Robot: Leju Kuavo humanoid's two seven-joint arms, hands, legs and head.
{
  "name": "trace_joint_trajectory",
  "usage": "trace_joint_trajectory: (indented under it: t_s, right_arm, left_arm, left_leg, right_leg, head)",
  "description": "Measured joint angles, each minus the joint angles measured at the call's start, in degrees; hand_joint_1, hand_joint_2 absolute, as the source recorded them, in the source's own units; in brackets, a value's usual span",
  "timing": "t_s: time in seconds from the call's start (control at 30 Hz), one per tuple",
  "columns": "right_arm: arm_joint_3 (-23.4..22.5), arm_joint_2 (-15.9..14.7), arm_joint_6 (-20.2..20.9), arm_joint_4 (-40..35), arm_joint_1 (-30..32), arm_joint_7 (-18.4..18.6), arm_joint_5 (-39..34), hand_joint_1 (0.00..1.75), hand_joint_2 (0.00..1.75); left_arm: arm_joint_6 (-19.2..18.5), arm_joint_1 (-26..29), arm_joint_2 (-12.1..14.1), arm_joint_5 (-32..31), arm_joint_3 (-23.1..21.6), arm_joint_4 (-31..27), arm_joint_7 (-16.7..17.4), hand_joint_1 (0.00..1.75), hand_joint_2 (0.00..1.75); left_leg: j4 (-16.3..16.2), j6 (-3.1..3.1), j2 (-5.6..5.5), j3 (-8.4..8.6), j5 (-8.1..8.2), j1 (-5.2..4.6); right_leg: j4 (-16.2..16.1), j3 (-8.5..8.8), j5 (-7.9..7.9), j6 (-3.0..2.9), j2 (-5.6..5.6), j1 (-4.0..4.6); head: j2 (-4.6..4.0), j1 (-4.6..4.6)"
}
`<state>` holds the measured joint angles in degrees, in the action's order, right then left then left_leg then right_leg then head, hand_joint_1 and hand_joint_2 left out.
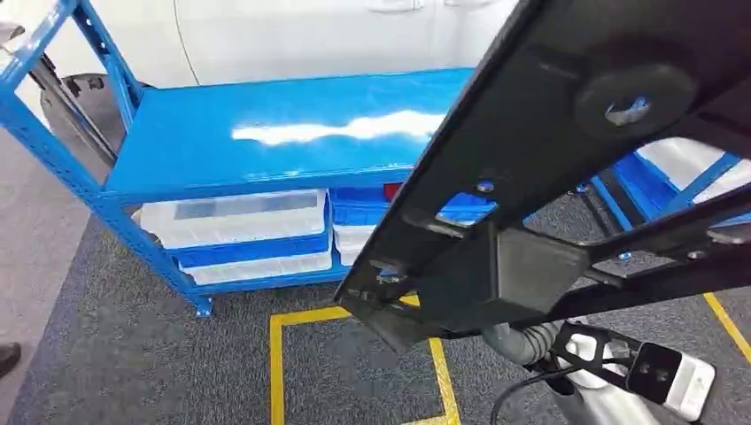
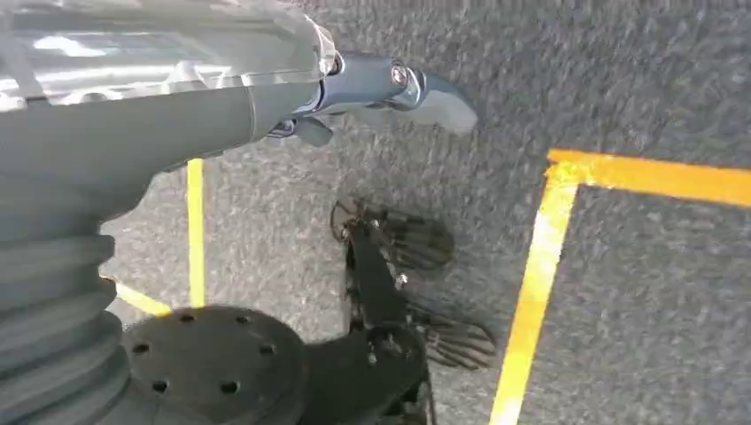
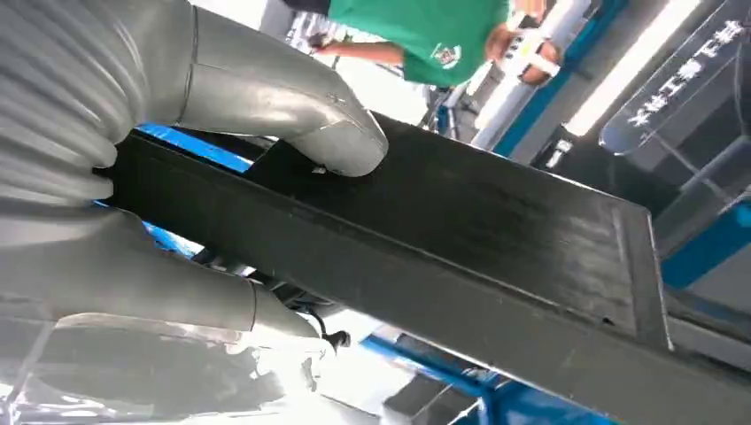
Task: Take the parts from the cabinet and place them on the table.
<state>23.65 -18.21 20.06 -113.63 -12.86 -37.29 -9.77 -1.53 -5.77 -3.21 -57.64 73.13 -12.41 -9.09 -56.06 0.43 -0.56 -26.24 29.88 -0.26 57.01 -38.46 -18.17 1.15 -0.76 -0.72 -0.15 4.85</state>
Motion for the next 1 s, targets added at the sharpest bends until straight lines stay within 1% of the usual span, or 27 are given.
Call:
trace_joint_trajectory:
  t_s: [0.03,0.07,0.1,0.13,0.17,0.2,0.23,0.27,0.3,0.33,0.37,0.4,0.43,0.5,0.53,0.57,0.6,0.63,0.67,0.7,0.73,0.77,0.8,0.83,0.87,0.9,1.0]
  right_arm:
    - [0.0,0.3,0.0,0.1,0.2,0.0,0.0,1.75,1.75]
    - [0.0,0.4,0.0,0.2,0.3,0.0,0.0,1.75,1.75]
    - [-0.1,0.4,0.0,0.3,0.5,0.0,0.0,1.75,1.75]
    - [-0.2,0.4,0.2,0.3,0.7,0.0,0.0,1.75,1.75]
    - [-0.3,0.4,0.5,0.3,1.0,0.0,0.0,1.75,1.75]
    - [-0.4,0.4,0.8,0.4,1.3,0.0,0.0,1.75,1.75]
    - [-0.4,0.4,0.9,0.5,1.5,0.0,0.0,1.75,1.75]
    - [-0.5,0.4,1.1,0.6,1.7,0.0,0.2,1.75,1.75]
    - [-0.5,0.4,1.3,0.7,1.8,0.0,0.3,1.75,1.75]
    - [-0.5,0.4,1.5,0.8,2.0,0.0,0.5,1.75,1.75]
    - [-0.6,0.4,1.6,0.8,2.0,0.0,0.7,1.75,1.75]
    - [-0.7,0.4,1.7,0.8,2.0,0.0,0.9,1.75,1.75]
    - [-0.9,0.4,1.8,0.8,1.9,0.0,0.9,1.75,1.75]
    - [-1.1,0.5,2.0,0.8,2.2,0.0,1.0,1.75,1.75]
    - [-1.3,0.5,2.1,0.8,2.5,0.0,1.0,1.75,1.75]
    - [-1.3,0.5,2.1,0.8,2.6,0.0,1.2,1.75,1.75]
    - [-1.3,0.5,2.1,0.9,2.7,0.0,1.4,1.75,1.75]
    - [-1.4,0.4,2.3,1.0,2.7,0.0,1.6,1.75,1.75]
    - [-1.5,0.4,2.6,1.1,2.8,0.0,1.8,1.75,1.75]
    - [-1.6,0.4,2.9,1.2,3.0,0.0,1.9,1.75,1.75]
    - [-1.7,0.4,2.9,1.3,3.1,0.0,2.0,1.75,1.75]
    - [-1.9,0.4,3.0,1.3,3.3,0.0,2.2,1.75,1.75]
    - [-2.1,0.4,3.1,1.3,3.3,0.0,2.4,1.75,1.75]
    - [-2.2,0.4,3.1,1.3,3.3,0.0,2.5,1.75,1.75]
    - [-2.3,0.4,3.1,1.3,3.3,0.0,2.7,1.75,1.75]
    - [-2.4,0.4,3.1,1.3,3.2,0.0,2.8,1.75,1.75]
    - [-2.4,0.4,2.6,1.4,3.3,0.0,3.0,1.75,1.75]
  left_arm:
    - [0.0,0.1,0.0,-0.1,0.0,0.0,0.0,0.0,1.75]
    - [0.0,0.0,0.0,-0.1,0.0,0.0,0.0,0.0,1.75]
    - [0.0,0.0,0.0,-0.2,0.0,0.0,0.0,0.0,1.75]
    - [0.0,0.0,0.0,-0.1,0.0,0.0,-0.2,0.0,1.75]
    - [0.2,0.0,0.0,-0.1,0.0,0.0,-0.6,0.0,1.75]
    - [0.3,0.0,0.0,-0.1,0.0,0.0,-0.9,0.0,1.75]
    - [0.4,0.1,0.0,0.0,0.0,0.0,-0.9,0.0,1.75]
    - [0.6,0.1,0.0,-0.1,0.0,0.0,-1.0,0.0,1.75]
    - [0.9,0.1,0.0,-0.1,0.0,0.0,-1.0,0.0,1.75]
    - [1.0,0.2,-0.1,-0.1,0.0,0.0,-1.0,0.0,1.75]
    - [1.0,0.2,-0.2,-0.2,0.0,0.0,-1.0,0.0,1.75]
    - [1.0,0.3,-0.4,-0.2,0.0,0.0,-1.0,0.0,1.75]
    - [1.1,0.3,-0.5,-0.2,0.0,0.0,-1.0,0.0,1.75]
    - [1.2,0.3,-0.5,-0.2,0.0,0.0,-1.0,0.0,1.75]
    - [1.2,0.3,-0.4,-0.2,0.0,0.0,-0.9,0.0,1.75]
    - [1.2,0.4,-0.4,-0.3,0.0,0.0,-0.9,0.0,1.75]
    - [1.2,0.4,-0.4,-0.4,0.0,0.0,-0.8,0.0,1.75]
    - [1.0,0.5,-0.4,-0.6,0.0,0.0,-0.8,0.0,1.75]
    - [1.0,0.5,-0.4,-0.6,0.0,0.0,-0.8,0.0,1.75]
    - [1.0,0.5,-0.4,-0.7,0.0,0.0,-0.8,0.0,1.75]
    - [0.9,0.5,-0.4,-0.7,0.0,0.0,-0.8,0.0,1.75]
    - [0.9,0.5,-0.4,-0.7,0.0,0.0,-0.9,0.0,1.75]
    - [0.8,0.5,-0.4,-0.7,0.0,0.0,-1.0,0.0,1.75]
    - [0.7,0.5,-0.4,-0.6,0.0,0.0,-1.1,0.0,1.75]
    - [0.5,0.5,-0.4,-0.6,0.0,0.0,-1.3,0.0,1.75]
    - [0.3,0.5,-0.4,-0.6,0.0,0.0,-1.5,0.0,1.75]
    - [-0.4,0.9,-0.4,-0.6,0.0,0.0,-1.8,0.0,1.75]
  left_leg:
    - [0.3,0.7,0.4,-0.57,-0.96,0.44]
    - [0.3,1.1,0.5,-1.55,-1.83,0.27]
    - [0.3,1.54,0.62,-2.44,-2.6,0.22]
    - [0.2,1.64,0.66,-3.37,-3.44,0.11]
    - [0.2,1.69,0.69,-4.32,-4.27,-0.02]
    - [0.2,1.68,0.66,-5.44,-4.77,-0.11]
    - [0.1,1.61,0.67,-6.6,-5.56,-0.2]
    - [-0.1,1.52,0.74,-7.99,-6.42,-0.27]
    - [-0.3,1.4,0.82,-9.11,-7.1,-0.28]
    - [-0.5,1.24,0.82,-10.05,-7.71,-0.28]
    - [-0.8,1.07,0.83,-10.49,-8.23,-0.28]
    - [-1.1,0.76,0.81,-10.7,-8.45,-0.46]
    - [-1.1,0.43,0.9,-10.85,-9.06,-0.42]
    - [-0.9,-0.16,1.07,-11.17,-10.24,-0.1]
    - [-1.0,-0.52,0.96,-11.47,-10.26,-0.24]
    - [-2.0,-0.86,0.69,-11.94,-8.87,0.01]
    - [-4.4,-1.25,0.62,-12.71,-6.2,0.02]
    - [-8.8,-1.62,0.62,-14.04,-2.78,0.26]
    - [-13.3,-1.91,0.63,-15.38,-0.22,0.4]
    - [-17.0,-2.08,0.64,-16.3,0.85,0.5]
    - [-18.6,-2.15,0.64,-16.35,0.38,0.52]
    - [-17.6,-2.2,0.64,-15.13,-1.32,0.55]
    - [-14.6,-2.19,0.64,-12.88,-3.09,0.59]
    - [-9.5,-2.07,0.33,-9.41,-4.4,0.63]
    - [-4.0,-1.83,-1.24,-5.79,-4.19,0.81]
    - [-1.8,-1.36,-2.46,-4.13,-2.95,0.91]
    - [-1.4,-0.46,-1.32,-4.64,-3.11,0.29]
  right_leg:
    - [0.2,-0.4,-0.37,0.29,0.19,-0.08]
    - [1.9,-1.3,-4.09,0.34,0.32,-0.22]
    - [5.2,-2.12,-8.27,0.28,0.33,-0.26]
    - [9.8,-3.04,-12.15,0.37,0.33,-0.26]
    - [14.1,-3.66,-14.6,0.42,0.34,-0.25]
    - [17.6,-3.89,-14.87,0.39,0.35,-0.25]
    - [19.7,-3.65,-12.83,0.32,0.35,-0.2]
    - [20.1,-2.61,-8.97,0.12,0.35,-0.13]
    - [18.3,-0.68,-6.38,-0.14,0.35,-0.02]
    - [14.5,2.51,-5.89,-0.49,0.31,0.13]
    - [8.5,7.42,-8.46,-1.01,0.01,0.41]
    - [1.1,12.5,-11.86,-1.35,-0.13,0.8]
    - [-1.6,13.89,-13.56,-1.46,-0.13,0.82]
    - [-1.2,12.95,-12.69,-1.96,-0.03,1.27]
    - [-1.7,12.84,-11.99,-2.44,-0.13,0.67]
    - [-1.7,12.56,-11.52,-2.62,-0.38,0.66]
    - [-1.6,12.21,-11.11,-2.8,-0.37,0.66]
    - [-1.6,11.7,-10.75,-3.22,-0.47,0.71]
    - [-1.5,11.22,-10.35,-3.26,-0.5,0.86]
    - [-1.4,10.6,-9.99,-3.27,-0.52,0.9]
    - [-1.2,9.97,-9.68,-3.16,-0.51,0.9]
    - [-0.8,9.3,-9.39,-3.04,-0.5,0.87]
    - [-0.5,8.58,-9.2,-2.91,-0.45,0.83]
    - [0.0,7.96,-9.0,-2.62,0.18,0.77]
    - [0.5,7.54,-8.91,-2.38,0.48,0.65]
    - [0.7,6.8,-8.78,-2.03,0.59,0.78]
    - [0.6,6.53,-8.01,-0.97,1.69,0.44]
  head:
    - [0.0,0.0]
    - [0.0,0.0]
    - [0.0,0.0]
    - [0.0,0.0]
    - [0.0,0.0]
    - [0.0,0.0]
    - [0.0,0.0]
    - [0.0,0.0]
    - [0.0,0.0]
    - [0.0,0.0]
    - [0.0,0.0]
    - [0.0,0.0]
    - [0.0,0.0]
    - [0.0,0.02]
    - [0.0,0.0]
    - [0.0,0.0]
    - [0.0,0.02]
    - [0.0,0.0]
    - [0.0,0.0]
    - [0.0,0.0]
    - [0.0,0.0]
    - [0.0,0.0]
    - [0.0,0.0]
    - [0.0,0.02]
    - [0.0,0.0]
    - [0.0,0.0]
    - [0.0,0.0]
